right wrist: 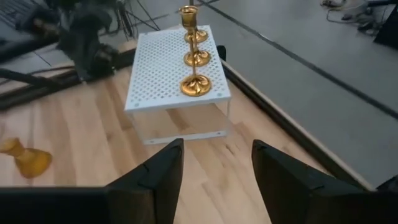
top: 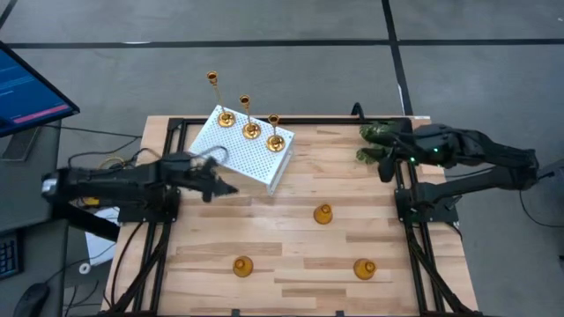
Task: Pick & Place candle stick holders
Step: Put the bottom left brown glass candle holder on the shelf
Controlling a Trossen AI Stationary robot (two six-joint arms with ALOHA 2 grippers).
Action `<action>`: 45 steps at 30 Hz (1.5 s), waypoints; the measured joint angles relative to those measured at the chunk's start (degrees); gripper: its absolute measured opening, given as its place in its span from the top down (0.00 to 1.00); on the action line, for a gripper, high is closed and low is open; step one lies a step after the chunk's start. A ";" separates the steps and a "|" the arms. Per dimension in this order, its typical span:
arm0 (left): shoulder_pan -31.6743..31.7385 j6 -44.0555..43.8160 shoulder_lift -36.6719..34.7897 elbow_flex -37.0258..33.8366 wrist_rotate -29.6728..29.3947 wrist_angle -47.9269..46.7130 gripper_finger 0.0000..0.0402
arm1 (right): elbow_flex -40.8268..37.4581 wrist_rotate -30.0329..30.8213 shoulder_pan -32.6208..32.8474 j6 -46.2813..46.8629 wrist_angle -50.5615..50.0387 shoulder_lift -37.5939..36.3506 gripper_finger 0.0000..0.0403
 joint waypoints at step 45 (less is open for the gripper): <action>-49.99 9.52 34.80 22.51 -12.98 -19.06 0.42 | -0.46 -0.04 5.47 2.97 -6.33 -0.49 0.67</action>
